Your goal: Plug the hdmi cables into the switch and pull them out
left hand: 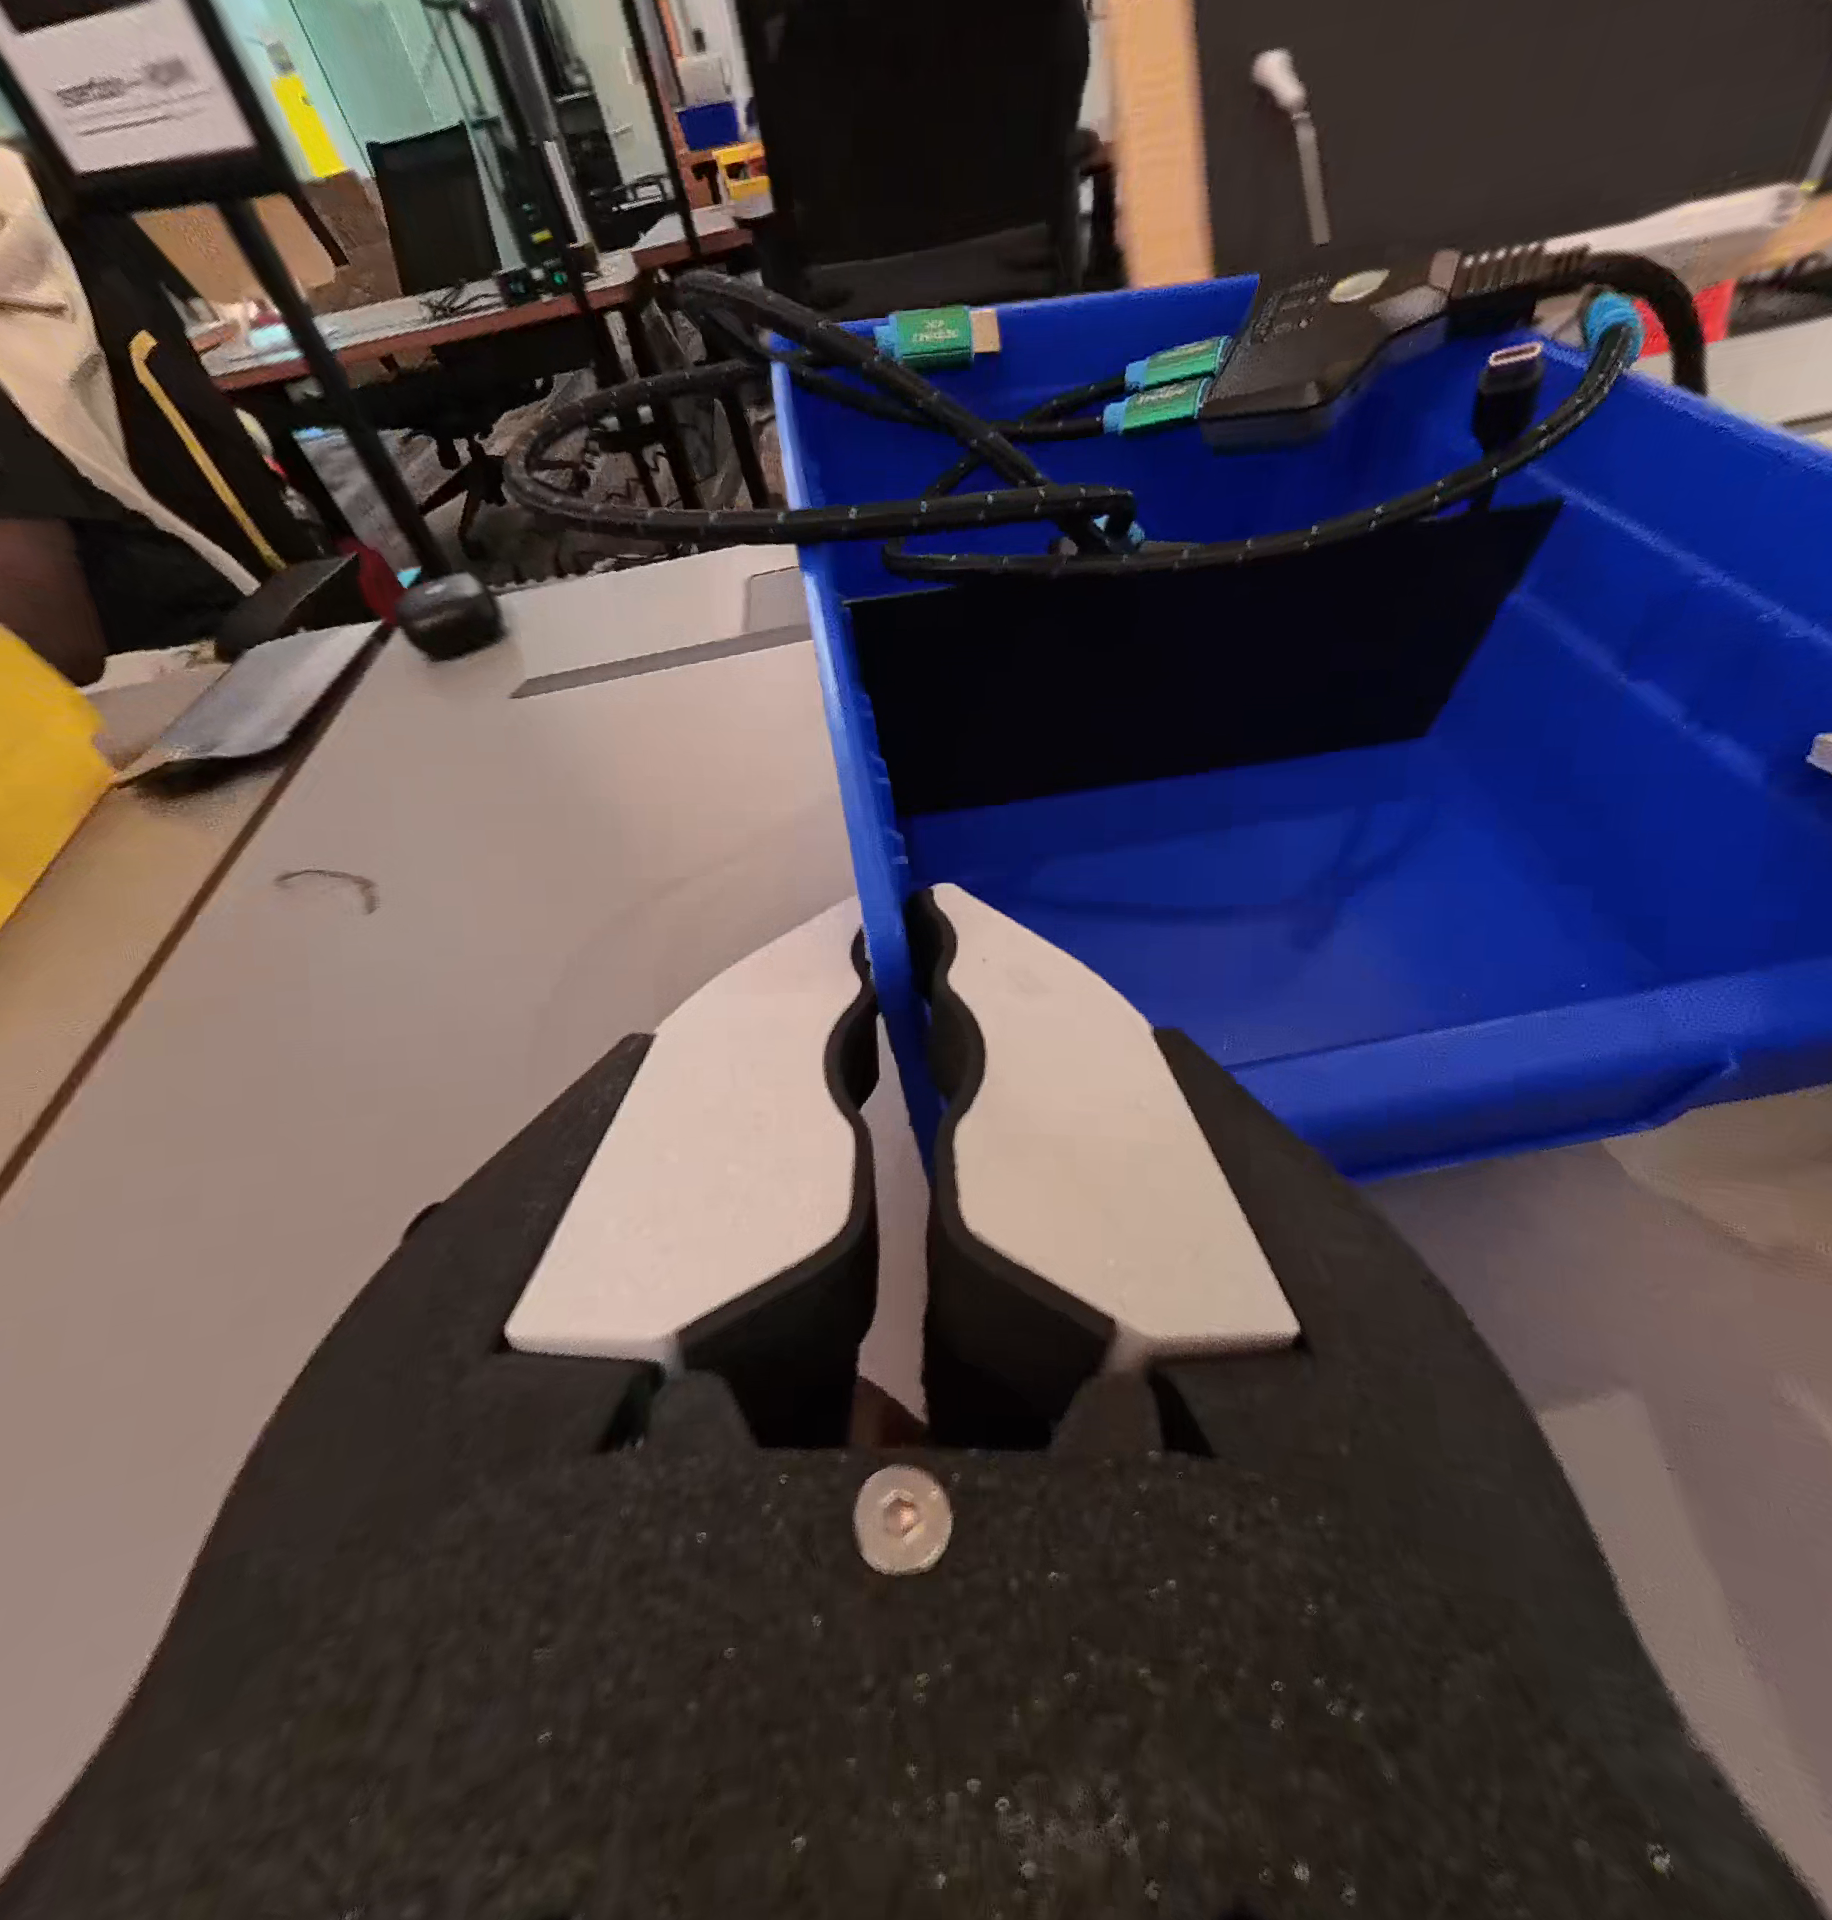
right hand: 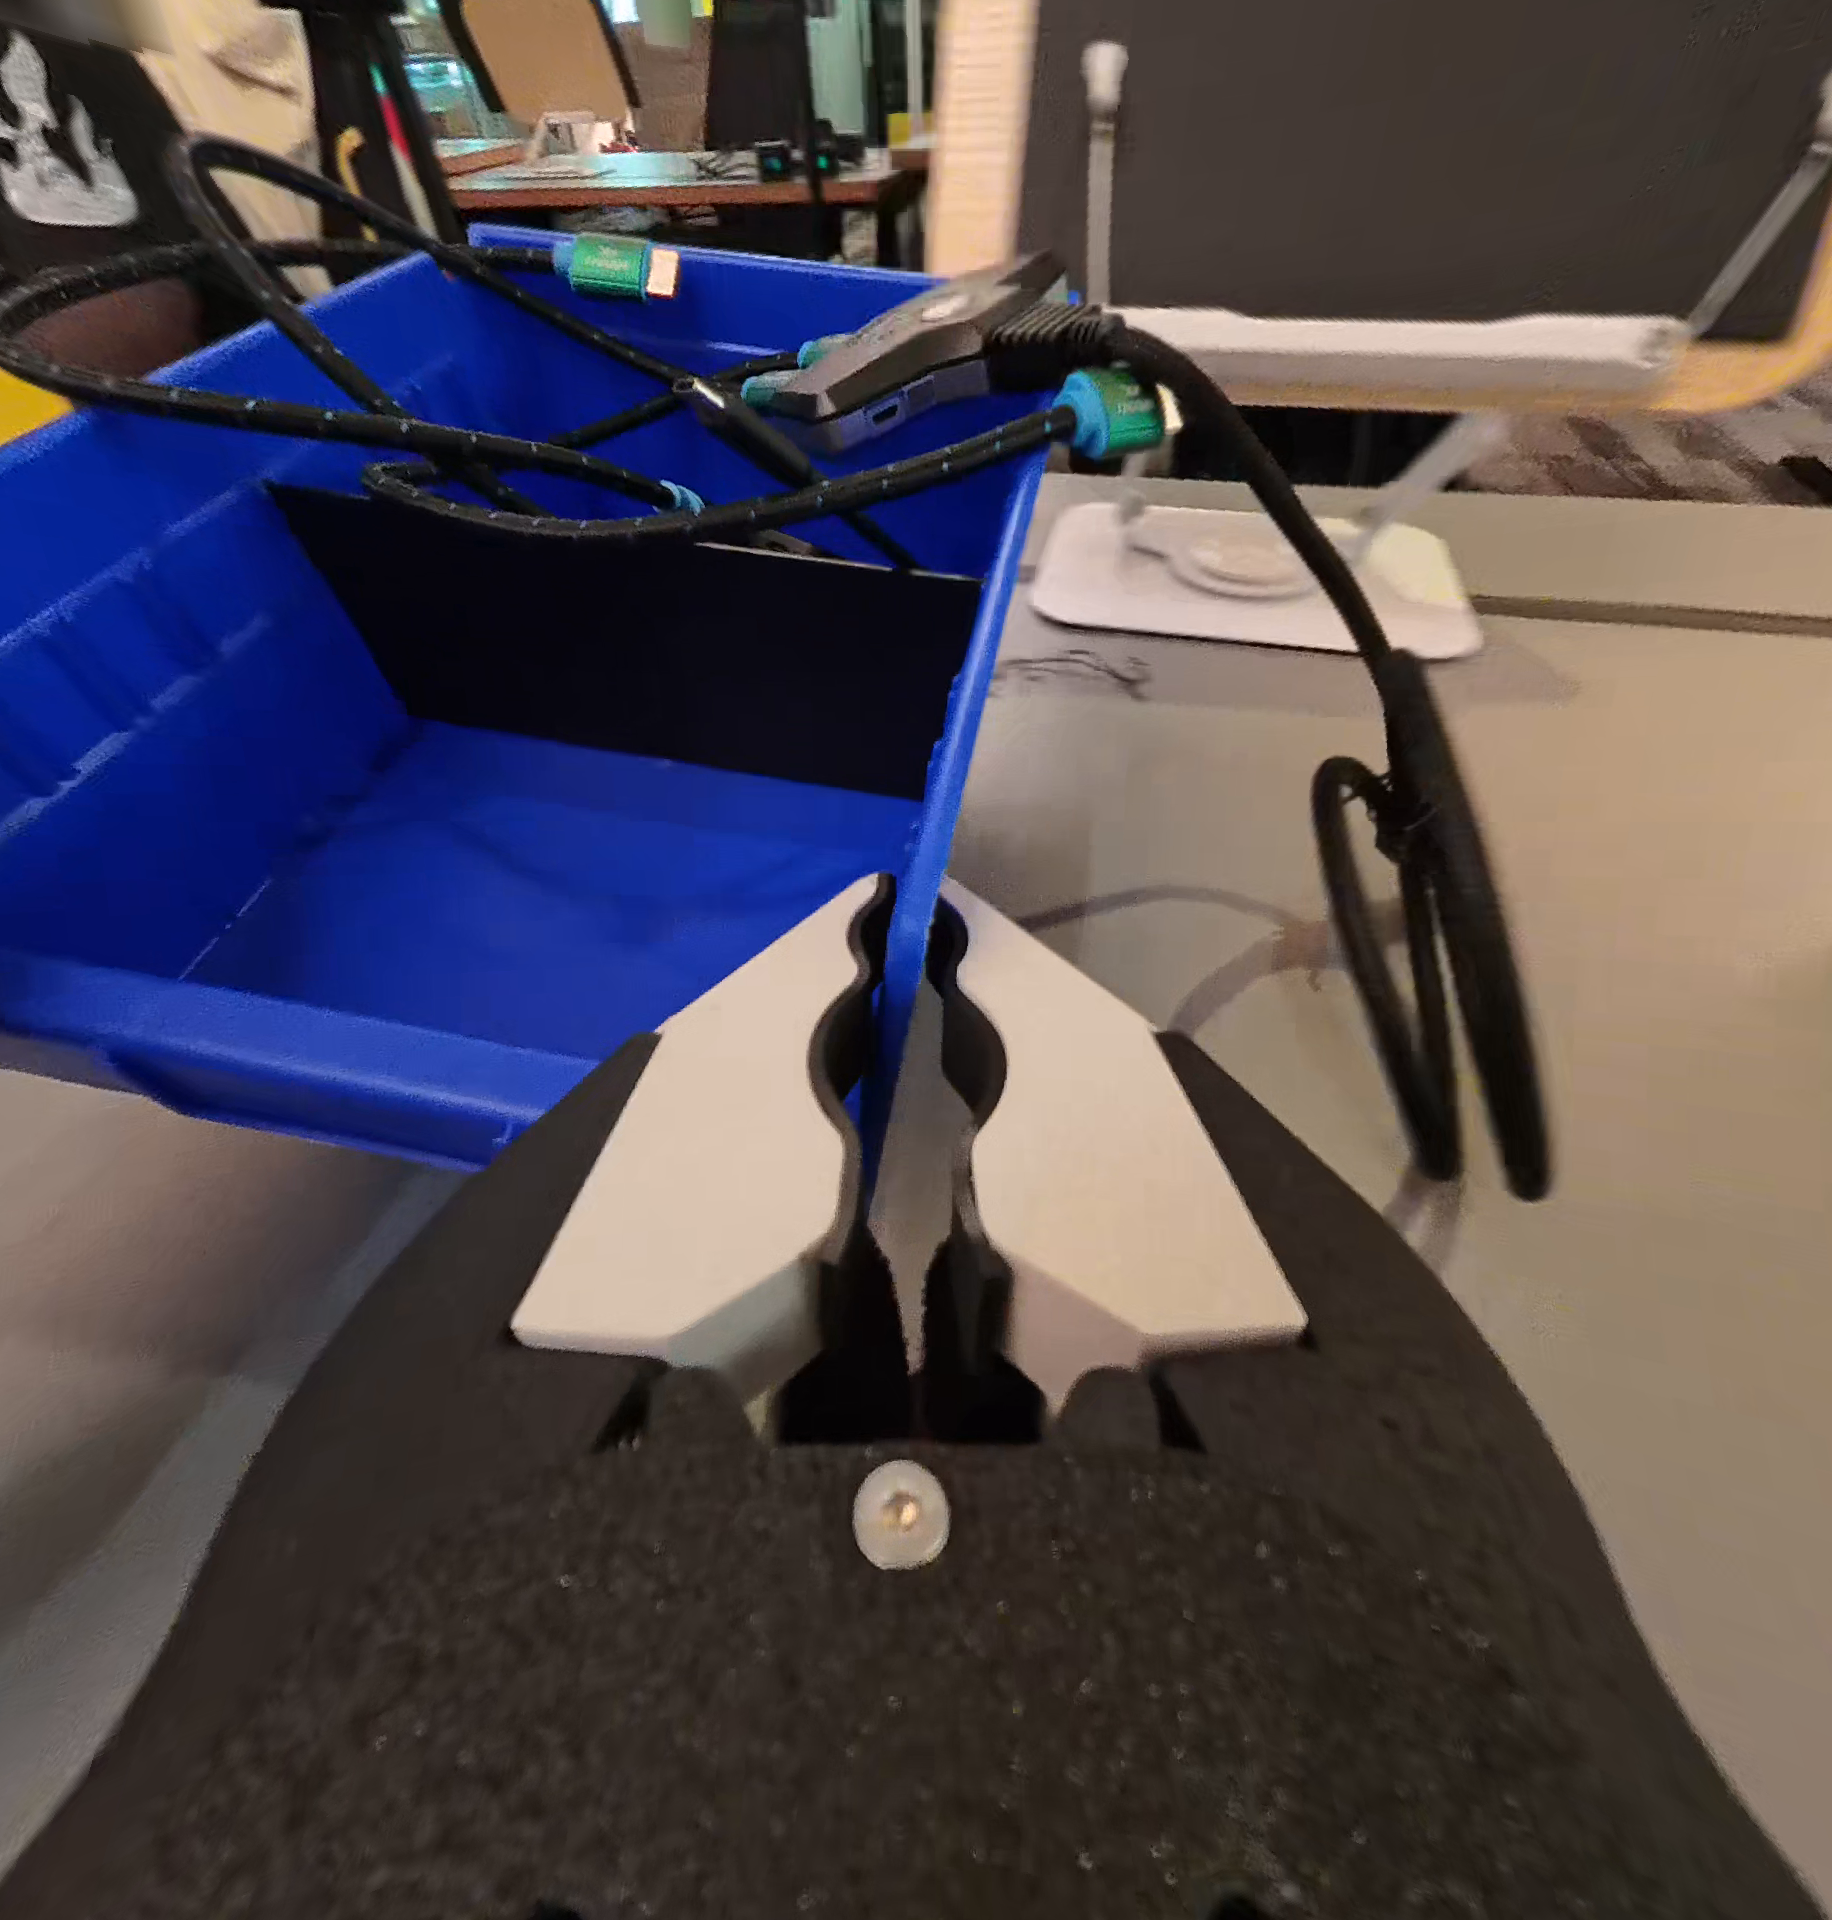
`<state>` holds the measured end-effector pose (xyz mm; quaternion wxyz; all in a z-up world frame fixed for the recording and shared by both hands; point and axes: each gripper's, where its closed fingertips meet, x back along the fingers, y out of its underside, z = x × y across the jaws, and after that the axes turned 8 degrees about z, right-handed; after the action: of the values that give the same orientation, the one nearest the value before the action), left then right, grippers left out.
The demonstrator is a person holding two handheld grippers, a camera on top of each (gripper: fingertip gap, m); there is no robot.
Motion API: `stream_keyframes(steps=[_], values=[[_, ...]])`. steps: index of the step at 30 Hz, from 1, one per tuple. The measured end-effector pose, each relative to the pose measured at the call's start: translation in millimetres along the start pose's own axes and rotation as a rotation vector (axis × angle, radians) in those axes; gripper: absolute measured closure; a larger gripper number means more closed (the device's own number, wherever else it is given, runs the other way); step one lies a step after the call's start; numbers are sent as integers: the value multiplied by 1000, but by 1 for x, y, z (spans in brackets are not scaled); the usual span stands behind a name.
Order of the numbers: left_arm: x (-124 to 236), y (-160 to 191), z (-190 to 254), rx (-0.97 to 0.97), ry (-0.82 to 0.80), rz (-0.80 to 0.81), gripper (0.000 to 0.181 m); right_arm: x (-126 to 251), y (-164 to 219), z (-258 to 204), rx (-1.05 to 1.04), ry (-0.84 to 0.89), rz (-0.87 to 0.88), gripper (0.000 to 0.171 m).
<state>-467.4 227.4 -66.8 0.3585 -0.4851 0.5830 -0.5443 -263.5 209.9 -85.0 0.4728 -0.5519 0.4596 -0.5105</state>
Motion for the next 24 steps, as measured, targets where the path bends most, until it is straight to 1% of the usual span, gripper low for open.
stream_keyframes(steps=[3,5,7,9,11,13,14,16,17,19,21,24], values=[[-4,22,-57,32,10,-20,178,-19,4,-59,44,2,-5,167],[-11,40,-80,65,14,-67,178,-31,10,-85,57,16,-27,167],[-18,60,-92,88,1,-109,177,-45,20,-97,55,35,-62,167],[-24,67,-96,44,-28,-108,176,-58,31,-100,23,34,-69,167],[-28,68,-101,10,-76,-125,174,-66,34,-102,-26,-9,-49,166],[-31,69,-106,41,-115,-145,172,-66,34,-107,-20,-86,-70,163],[-32,69,-107,70,-121,-142,173,-62,35,-110,-22,-131,-90,162],[-32,70,-108,121,-119,-150,173,-46,33,-113,-24,-235,-117,146],[-32,71,-109,130,-125,-161,171,-33,29,-114,-13,-299,-116,142],[-30,70,-112,120,-147,-174,162,-3,21,-106,28,-403,-83,141],[-25,58,-113,87,-167,-146,154,28,20,-84,96,-500,-59,141],[-7,23,-110,13,-233,-24,152,61,25,-22,104,-541,-55,141]])
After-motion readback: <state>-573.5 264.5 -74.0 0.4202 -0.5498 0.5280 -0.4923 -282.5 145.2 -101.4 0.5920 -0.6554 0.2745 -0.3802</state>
